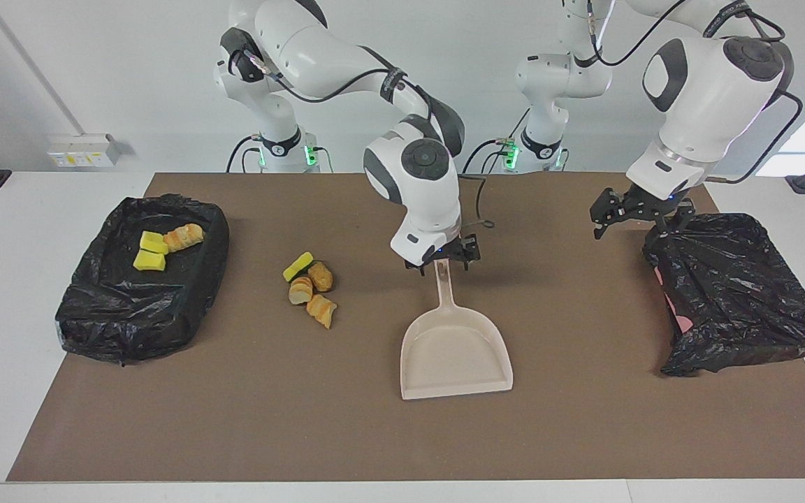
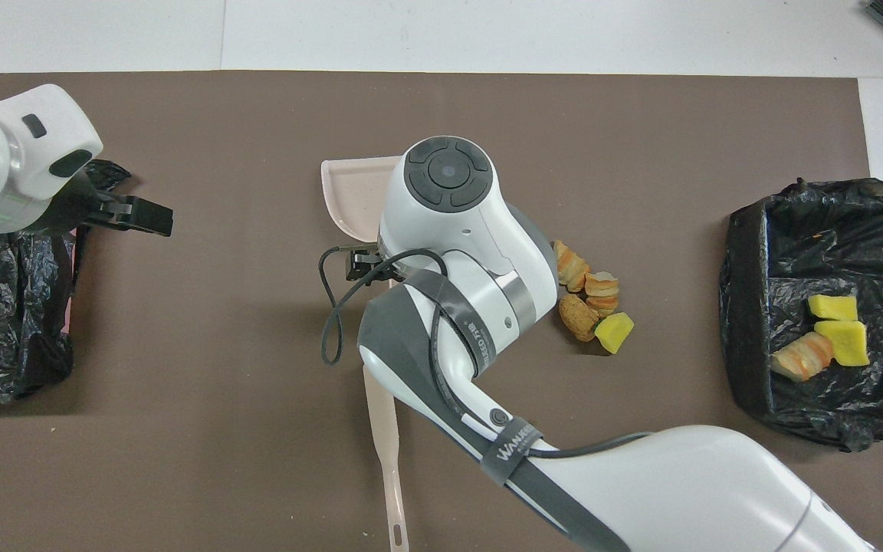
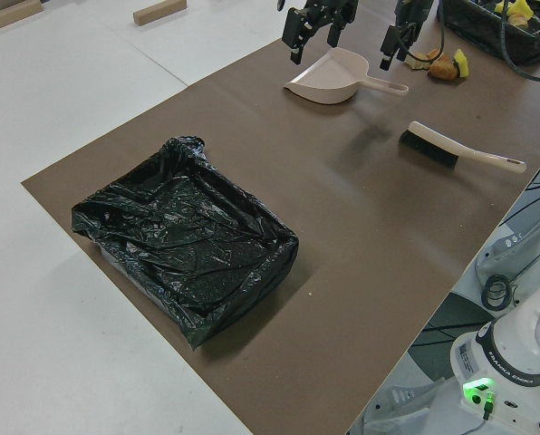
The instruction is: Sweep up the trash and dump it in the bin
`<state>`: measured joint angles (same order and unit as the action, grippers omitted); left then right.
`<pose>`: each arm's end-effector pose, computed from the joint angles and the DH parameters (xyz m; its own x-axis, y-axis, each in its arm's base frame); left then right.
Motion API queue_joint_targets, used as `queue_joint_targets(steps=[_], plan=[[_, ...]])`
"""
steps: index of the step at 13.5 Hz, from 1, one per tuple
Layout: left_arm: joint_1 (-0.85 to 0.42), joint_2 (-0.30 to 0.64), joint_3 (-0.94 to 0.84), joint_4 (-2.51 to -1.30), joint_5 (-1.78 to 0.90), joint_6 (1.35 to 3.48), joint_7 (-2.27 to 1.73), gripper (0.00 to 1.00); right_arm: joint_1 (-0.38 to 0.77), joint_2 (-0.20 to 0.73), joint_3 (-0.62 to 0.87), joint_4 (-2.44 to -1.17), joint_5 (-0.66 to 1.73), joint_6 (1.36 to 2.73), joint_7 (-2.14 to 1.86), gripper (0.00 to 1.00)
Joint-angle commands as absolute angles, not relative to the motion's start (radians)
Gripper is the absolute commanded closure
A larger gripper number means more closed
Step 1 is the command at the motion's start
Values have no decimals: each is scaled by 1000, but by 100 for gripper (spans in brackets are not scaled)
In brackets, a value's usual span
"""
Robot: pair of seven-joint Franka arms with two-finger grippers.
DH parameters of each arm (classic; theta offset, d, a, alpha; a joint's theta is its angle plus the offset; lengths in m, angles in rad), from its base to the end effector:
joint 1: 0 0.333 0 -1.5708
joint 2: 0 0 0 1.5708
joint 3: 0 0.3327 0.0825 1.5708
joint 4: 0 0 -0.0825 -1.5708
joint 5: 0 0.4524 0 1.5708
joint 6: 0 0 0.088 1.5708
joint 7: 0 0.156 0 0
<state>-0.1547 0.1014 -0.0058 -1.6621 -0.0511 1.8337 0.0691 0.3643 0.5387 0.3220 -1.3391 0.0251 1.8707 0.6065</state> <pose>0.6646 -0.1141 0.5007 0.9741 -0.2141 0.0731 -0.2177 -0.9749 0.0458 0.6298 0.4664 0.3795 0.9949 0.0357 -0.0943 0.0201 -0.9867 -0.1611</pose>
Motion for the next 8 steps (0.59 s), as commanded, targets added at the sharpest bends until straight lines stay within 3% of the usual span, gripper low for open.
queue_joint_targets(steps=[1, 5, 8], plan=[[-230, 172, 6, -1641, -52, 1900, 3, 0, 345, 309, 325, -1575, 115, 1858, 562, 0], [-366, 326, 6, -1583, -35, 2000, -193, 0, 463, 27, 328, -1995, 171, 2003, 607, 0], [-440, 360, 6, -1604, -26, 2040, -273, 0, 558, -18, 328, -2146, 258, 2107, 624, 0]])
